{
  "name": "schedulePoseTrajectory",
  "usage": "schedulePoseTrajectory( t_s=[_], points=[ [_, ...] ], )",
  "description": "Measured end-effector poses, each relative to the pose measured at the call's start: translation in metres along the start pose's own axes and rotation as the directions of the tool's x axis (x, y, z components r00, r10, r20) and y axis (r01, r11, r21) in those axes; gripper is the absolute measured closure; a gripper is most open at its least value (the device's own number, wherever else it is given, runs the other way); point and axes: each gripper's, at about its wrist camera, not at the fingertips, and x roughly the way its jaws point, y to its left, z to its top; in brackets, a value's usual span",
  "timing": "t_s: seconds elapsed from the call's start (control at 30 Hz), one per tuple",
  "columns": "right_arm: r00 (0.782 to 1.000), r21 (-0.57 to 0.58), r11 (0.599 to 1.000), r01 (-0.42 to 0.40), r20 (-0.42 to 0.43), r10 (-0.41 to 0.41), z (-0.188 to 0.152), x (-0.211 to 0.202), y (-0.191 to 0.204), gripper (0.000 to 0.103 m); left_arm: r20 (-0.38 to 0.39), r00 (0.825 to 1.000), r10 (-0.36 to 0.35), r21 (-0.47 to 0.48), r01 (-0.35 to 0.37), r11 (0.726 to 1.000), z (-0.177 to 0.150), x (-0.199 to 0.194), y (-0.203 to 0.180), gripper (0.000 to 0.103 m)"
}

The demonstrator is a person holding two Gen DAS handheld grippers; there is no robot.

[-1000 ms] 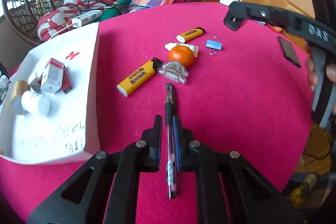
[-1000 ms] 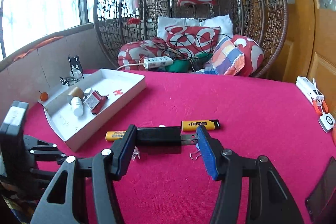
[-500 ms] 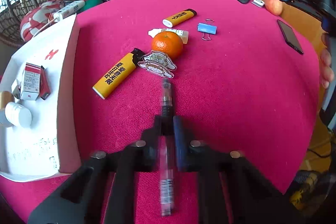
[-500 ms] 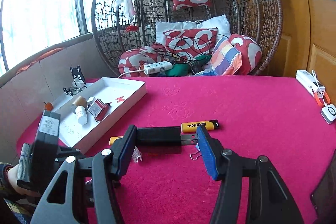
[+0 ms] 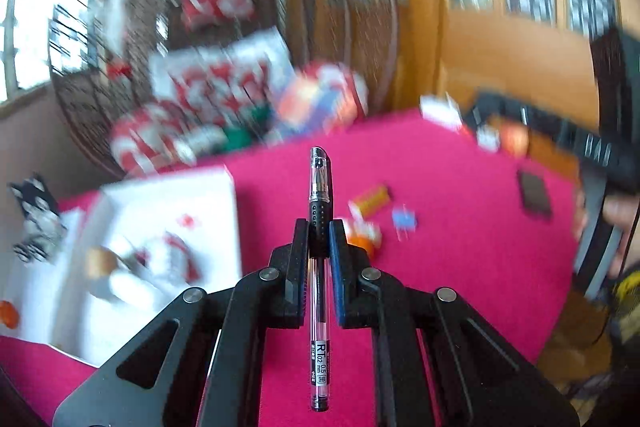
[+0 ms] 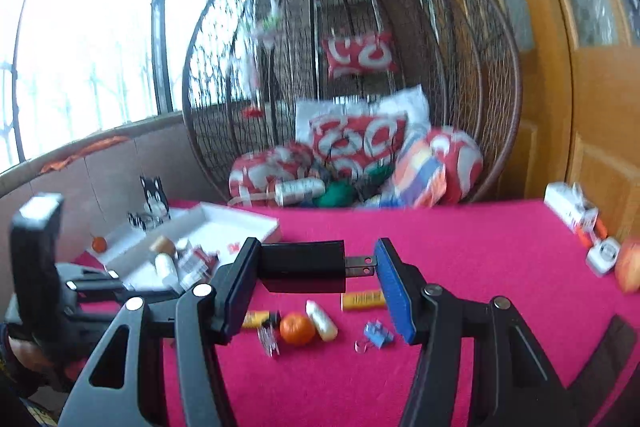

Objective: Organize rigid objects
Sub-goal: 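Carry the pen with the left gripper while the right gripper carries the charger to the tray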

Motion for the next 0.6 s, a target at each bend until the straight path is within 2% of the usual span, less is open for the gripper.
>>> schedulePoseTrajectory(
  t_s=[0.1, 0.2, 0.33, 0.6],
  points=[
    [0.998, -0.015, 1.0, -0.002, 0.063, 0.003, 0.011, -0.014, 0.007, 0.045, 0.089, 0.995, 0.054, -0.02, -0.053, 0.998, 0.016, -0.03, 0.016, 0.094],
    [0.996, -0.033, 0.999, -0.011, 0.087, 0.013, 0.018, -0.021, 0.014, 0.045, 0.133, 0.985, 0.111, -0.057, -0.105, 0.993, 0.023, -0.052, 0.038, 0.094],
    [0.996, -0.051, 0.998, -0.02, 0.082, 0.024, 0.023, -0.016, 0.022, 0.045, 0.145, 0.976, 0.163, -0.111, -0.148, 0.983, 0.021, -0.064, 0.067, 0.094],
    [0.997, -0.069, 0.997, -0.035, 0.065, 0.039, 0.029, -0.005, 0.037, 0.045, 0.15, 0.954, 0.26, -0.158, -0.236, 0.959, 0.005, -0.083, 0.102, 0.094]
  ],
)
